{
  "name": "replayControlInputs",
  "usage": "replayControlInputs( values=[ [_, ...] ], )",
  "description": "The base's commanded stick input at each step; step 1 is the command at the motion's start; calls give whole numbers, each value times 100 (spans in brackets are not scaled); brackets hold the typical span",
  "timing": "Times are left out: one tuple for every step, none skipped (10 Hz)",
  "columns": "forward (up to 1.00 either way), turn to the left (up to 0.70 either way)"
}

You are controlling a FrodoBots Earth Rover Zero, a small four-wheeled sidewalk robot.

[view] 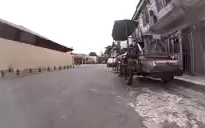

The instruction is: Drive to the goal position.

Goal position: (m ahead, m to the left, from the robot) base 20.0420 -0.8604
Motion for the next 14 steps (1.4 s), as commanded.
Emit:
replayControlInputs(
  values=[
    [50,0],
    [50,0],
    [50,0],
    [50,0],
    [50,0],
    [50,0],
    [50,0],
    [50,0],
    [50,0],
    [50,0],
    [50,0],
    [50,0],
    [50,0],
    [50,0]
  ],
)
